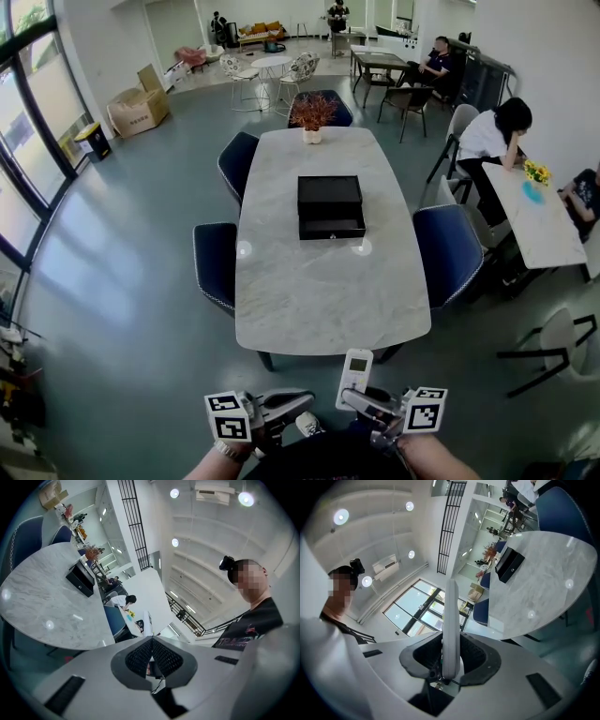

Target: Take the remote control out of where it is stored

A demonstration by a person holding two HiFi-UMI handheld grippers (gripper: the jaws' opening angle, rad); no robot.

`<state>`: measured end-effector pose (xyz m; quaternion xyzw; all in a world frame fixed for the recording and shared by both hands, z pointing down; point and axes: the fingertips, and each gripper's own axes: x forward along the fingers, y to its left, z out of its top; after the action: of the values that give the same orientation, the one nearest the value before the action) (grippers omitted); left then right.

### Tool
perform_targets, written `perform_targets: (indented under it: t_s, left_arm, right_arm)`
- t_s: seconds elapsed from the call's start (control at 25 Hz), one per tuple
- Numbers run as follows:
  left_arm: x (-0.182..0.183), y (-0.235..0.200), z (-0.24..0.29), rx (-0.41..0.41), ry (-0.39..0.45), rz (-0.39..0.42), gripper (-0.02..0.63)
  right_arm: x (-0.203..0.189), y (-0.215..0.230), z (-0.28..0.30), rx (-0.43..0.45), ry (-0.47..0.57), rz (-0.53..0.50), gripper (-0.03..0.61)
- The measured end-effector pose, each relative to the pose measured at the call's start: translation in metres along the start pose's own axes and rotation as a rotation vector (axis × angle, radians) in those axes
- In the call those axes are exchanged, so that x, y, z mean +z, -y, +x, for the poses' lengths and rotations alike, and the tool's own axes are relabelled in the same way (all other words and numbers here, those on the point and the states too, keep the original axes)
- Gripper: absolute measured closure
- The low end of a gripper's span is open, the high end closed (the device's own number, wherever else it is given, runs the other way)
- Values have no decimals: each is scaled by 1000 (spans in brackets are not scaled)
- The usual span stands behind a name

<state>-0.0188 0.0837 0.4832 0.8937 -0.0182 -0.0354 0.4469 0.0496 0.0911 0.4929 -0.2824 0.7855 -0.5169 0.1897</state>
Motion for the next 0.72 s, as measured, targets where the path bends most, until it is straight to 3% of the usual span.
perform_targets:
  t_s: [0.72]
  left_arm:
    - [-16, 21, 10, 3, 11, 13, 611]
  right_arm:
    - [-25, -17, -13, 65, -17, 11, 462]
